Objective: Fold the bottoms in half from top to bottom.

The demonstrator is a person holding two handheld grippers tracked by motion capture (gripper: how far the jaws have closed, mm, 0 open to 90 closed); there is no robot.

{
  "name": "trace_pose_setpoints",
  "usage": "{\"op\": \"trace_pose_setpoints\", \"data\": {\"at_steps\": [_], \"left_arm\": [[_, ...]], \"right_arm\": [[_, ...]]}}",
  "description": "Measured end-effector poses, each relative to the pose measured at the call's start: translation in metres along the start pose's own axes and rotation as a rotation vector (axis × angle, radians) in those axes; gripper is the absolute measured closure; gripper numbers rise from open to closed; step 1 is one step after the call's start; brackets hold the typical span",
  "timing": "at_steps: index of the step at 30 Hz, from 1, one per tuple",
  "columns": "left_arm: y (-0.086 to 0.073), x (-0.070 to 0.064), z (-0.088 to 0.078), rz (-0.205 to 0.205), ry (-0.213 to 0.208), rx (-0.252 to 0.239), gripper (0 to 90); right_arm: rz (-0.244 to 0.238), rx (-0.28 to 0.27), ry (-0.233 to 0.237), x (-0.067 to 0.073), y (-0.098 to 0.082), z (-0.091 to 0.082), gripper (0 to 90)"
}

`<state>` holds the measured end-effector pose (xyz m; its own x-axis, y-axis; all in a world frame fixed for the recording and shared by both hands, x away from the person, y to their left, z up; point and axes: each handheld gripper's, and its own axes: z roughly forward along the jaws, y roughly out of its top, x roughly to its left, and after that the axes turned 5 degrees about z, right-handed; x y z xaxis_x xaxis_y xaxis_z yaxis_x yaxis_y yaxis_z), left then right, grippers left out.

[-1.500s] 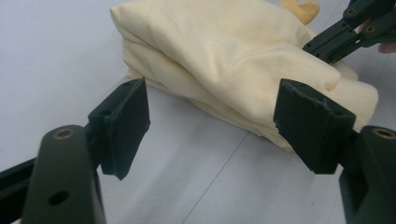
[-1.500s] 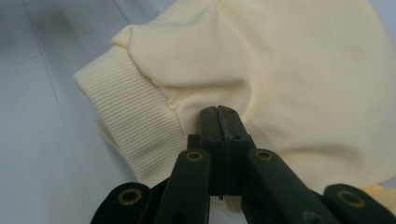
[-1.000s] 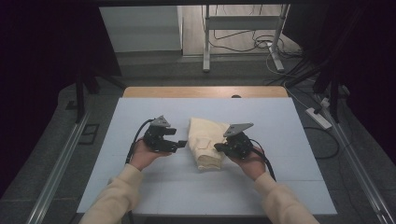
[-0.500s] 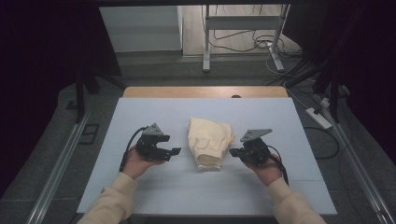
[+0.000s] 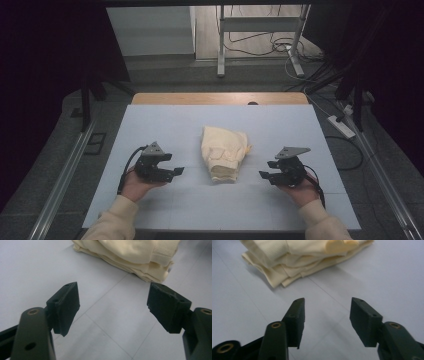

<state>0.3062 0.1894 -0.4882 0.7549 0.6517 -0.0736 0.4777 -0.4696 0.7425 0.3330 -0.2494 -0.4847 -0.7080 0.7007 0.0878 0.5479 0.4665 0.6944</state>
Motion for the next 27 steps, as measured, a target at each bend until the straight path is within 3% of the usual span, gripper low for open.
{"op": "trace_pose_setpoints", "data": {"at_steps": [7,15,18,27], "left_arm": [[-0.015,-0.003,-0.008,-0.005,0.016,-0.001,25.9],[-0.022,-0.002,-0.013,-0.019,0.022,-0.004,25.5],[-0.022,-0.001,-0.014,-0.024,0.025,-0.006,25.4],[-0.022,0.0,-0.014,-0.025,0.024,-0.009,25.2]], "right_arm": [[0.019,-0.006,-0.028,-0.009,-0.018,-0.016,39.4],[0.039,-0.016,-0.054,-0.019,-0.038,-0.035,38.6],[0.049,-0.023,-0.053,-0.02,-0.04,-0.038,38.6],[0.021,-0.016,-0.043,-0.017,-0.038,-0.033,38.2]]}}
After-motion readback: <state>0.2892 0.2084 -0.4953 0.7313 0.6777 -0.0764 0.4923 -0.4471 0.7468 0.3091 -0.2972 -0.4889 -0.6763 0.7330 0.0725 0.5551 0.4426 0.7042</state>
